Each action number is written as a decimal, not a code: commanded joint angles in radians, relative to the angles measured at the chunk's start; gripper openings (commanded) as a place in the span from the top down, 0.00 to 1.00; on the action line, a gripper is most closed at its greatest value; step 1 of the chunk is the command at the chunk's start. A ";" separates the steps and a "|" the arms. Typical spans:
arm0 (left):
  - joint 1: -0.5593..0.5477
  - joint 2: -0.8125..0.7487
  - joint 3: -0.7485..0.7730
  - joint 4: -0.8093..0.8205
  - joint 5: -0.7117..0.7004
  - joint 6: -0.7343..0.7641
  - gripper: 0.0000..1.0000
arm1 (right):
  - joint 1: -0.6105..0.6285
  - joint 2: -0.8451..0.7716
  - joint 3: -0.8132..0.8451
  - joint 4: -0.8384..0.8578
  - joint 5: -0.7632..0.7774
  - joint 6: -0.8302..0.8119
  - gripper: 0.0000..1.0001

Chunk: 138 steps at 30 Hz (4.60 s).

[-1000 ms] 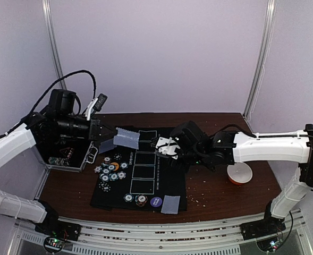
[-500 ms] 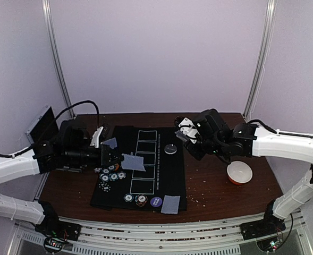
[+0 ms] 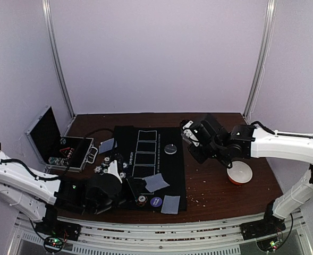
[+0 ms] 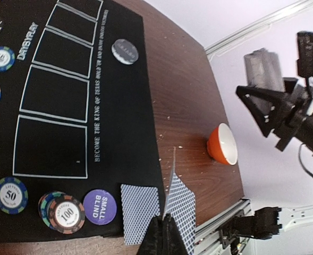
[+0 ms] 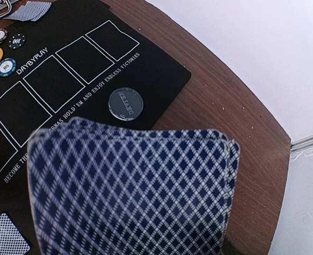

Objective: Distribute texas hold em gaming equipment
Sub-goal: Distribute the poker card in the small blind area, then pick up the poker card from the face-down deck piles.

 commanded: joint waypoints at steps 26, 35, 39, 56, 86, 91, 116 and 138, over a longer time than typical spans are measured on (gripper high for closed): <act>-0.111 0.340 0.154 -0.016 -0.179 -0.358 1.00 | 0.080 -0.091 -0.029 -0.035 0.076 0.024 0.57; -0.087 0.421 0.149 -0.006 -0.141 -0.393 1.00 | 0.081 -0.074 -0.044 -0.032 0.063 0.016 0.57; -0.082 0.454 0.168 -0.016 -0.060 -0.376 1.00 | 0.082 -0.075 -0.056 -0.028 0.063 0.011 0.57; -0.080 0.457 0.185 -0.034 0.151 -0.331 0.85 | 0.081 -0.089 -0.059 -0.045 0.063 -0.006 0.57; 0.326 -0.270 -0.029 -0.002 0.352 0.331 0.40 | 0.117 -0.075 -0.007 0.009 -0.141 -0.238 0.56; 0.573 -0.239 0.183 -0.234 0.698 0.579 0.24 | 0.144 -0.054 0.028 0.074 -0.192 -0.325 0.56; 0.813 0.205 0.517 -0.392 1.385 0.926 0.29 | 0.159 0.295 0.353 0.132 -0.270 -0.475 0.53; 0.852 0.150 0.514 -0.468 1.318 0.986 0.62 | 0.159 0.314 0.365 0.135 -0.267 -0.475 0.53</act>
